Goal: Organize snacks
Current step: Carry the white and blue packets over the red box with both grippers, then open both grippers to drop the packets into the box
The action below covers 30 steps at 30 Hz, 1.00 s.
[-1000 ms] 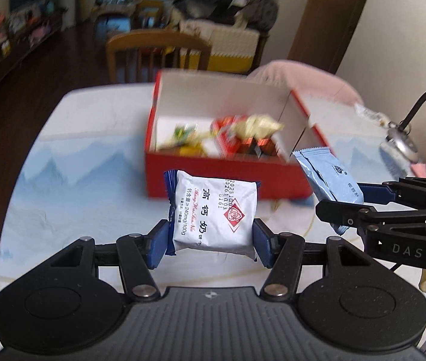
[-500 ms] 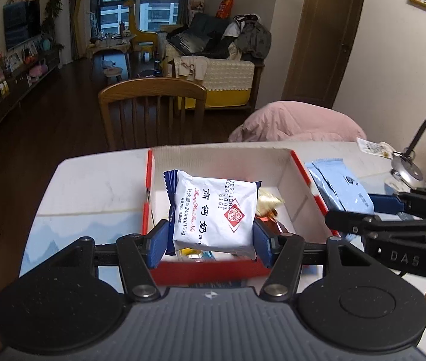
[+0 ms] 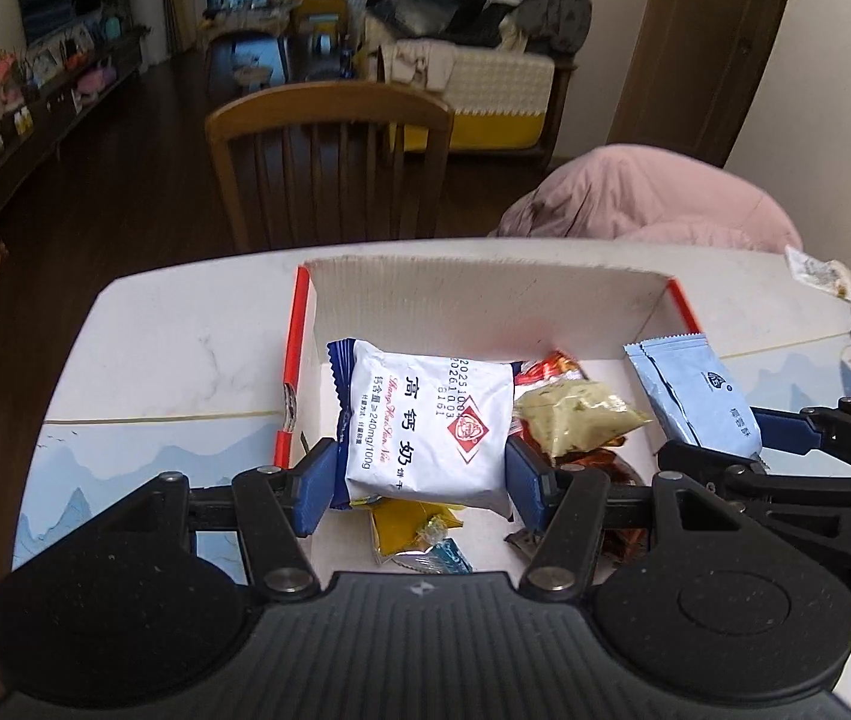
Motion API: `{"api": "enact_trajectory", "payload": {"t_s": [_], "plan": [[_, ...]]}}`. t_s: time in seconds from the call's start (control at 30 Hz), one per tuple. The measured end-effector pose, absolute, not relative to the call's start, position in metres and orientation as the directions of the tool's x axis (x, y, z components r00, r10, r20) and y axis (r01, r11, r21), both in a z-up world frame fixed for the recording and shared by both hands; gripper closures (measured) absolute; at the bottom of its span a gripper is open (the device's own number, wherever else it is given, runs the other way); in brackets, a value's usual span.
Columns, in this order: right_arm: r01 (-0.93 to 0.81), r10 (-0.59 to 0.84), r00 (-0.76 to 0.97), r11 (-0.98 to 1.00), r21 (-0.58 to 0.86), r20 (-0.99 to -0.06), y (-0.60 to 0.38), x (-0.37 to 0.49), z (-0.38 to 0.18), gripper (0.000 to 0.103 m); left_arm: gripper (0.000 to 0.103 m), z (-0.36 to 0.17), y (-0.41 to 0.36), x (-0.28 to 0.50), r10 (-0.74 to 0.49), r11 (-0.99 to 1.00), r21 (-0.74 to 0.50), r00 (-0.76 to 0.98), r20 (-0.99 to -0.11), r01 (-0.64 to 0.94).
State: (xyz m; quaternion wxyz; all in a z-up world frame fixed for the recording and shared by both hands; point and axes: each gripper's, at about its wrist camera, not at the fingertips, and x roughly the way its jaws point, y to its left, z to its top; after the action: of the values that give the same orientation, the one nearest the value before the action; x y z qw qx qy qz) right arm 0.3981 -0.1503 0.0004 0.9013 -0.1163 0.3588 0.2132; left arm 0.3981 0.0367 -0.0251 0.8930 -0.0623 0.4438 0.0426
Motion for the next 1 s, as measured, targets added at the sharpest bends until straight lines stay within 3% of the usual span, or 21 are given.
{"api": "enact_trajectory", "payload": {"t_s": [0.8,1.0], "plan": [[-0.491,0.274,0.573,0.869,-0.057,-0.773,-0.139,0.418,-0.043,0.055,0.045,-0.082,0.035,0.429,0.029,0.992,-0.036,0.481,-0.876,-0.125],[-0.483,0.286,0.586,0.875,-0.042,-0.758,-0.143,0.412,-0.036,0.045,0.044,-0.072,0.037,0.418,0.015,0.991,-0.055,0.506,-0.863,-0.124]]}}
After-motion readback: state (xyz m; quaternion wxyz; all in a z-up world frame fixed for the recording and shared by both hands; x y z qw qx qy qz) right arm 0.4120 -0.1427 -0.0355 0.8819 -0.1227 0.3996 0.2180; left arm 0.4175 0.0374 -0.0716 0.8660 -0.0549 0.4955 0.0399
